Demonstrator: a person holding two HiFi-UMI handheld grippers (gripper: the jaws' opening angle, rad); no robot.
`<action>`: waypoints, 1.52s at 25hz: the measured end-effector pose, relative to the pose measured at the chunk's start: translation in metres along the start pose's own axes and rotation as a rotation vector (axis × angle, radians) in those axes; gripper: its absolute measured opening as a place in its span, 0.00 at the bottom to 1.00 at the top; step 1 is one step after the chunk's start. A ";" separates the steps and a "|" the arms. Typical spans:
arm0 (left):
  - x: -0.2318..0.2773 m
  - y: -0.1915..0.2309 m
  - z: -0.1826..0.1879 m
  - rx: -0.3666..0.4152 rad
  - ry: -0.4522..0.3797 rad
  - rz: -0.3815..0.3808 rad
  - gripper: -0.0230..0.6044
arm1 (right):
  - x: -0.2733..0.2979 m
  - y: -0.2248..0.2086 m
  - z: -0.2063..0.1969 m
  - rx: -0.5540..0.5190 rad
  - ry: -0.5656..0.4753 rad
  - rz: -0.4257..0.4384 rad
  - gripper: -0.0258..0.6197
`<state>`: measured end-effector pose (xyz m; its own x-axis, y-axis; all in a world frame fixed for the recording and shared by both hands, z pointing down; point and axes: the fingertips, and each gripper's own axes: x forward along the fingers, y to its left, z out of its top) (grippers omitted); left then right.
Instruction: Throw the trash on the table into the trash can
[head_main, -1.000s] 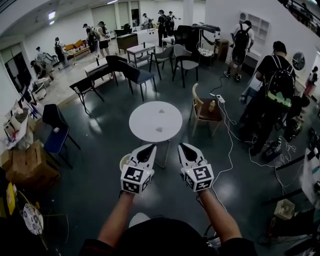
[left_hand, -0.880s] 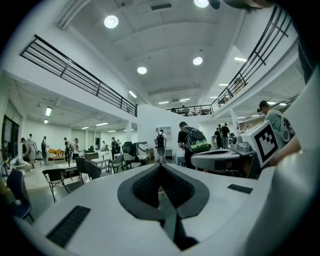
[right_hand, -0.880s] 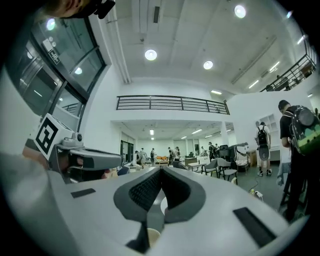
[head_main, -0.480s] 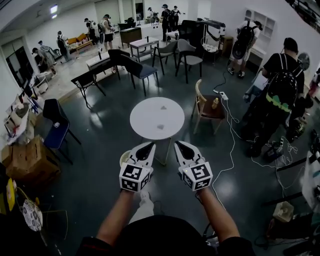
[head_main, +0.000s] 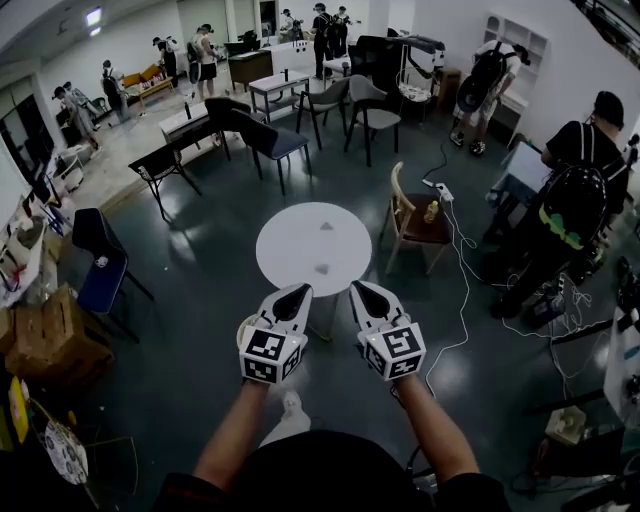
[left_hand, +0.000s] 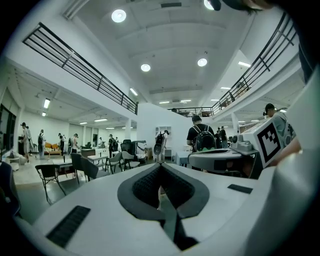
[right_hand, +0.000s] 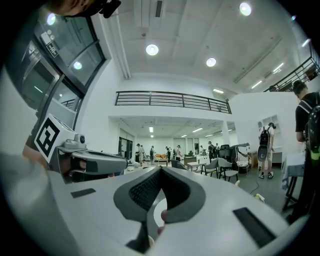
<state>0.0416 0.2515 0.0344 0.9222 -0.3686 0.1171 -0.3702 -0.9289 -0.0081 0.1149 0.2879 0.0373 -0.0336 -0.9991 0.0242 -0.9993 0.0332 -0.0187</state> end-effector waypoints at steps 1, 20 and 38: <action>0.007 0.011 0.000 -0.003 0.000 -0.001 0.05 | 0.012 -0.003 -0.001 0.004 0.002 -0.002 0.07; 0.105 0.180 -0.016 -0.098 0.014 -0.117 0.05 | 0.201 -0.054 -0.027 0.056 0.104 -0.097 0.07; 0.196 0.218 -0.084 -0.153 0.143 -0.165 0.05 | 0.266 -0.120 -0.090 0.135 0.184 -0.144 0.07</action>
<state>0.1322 -0.0202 0.1392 0.9502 -0.1938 0.2440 -0.2389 -0.9558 0.1715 0.2241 0.0203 0.1362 0.0937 -0.9716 0.2175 -0.9830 -0.1249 -0.1346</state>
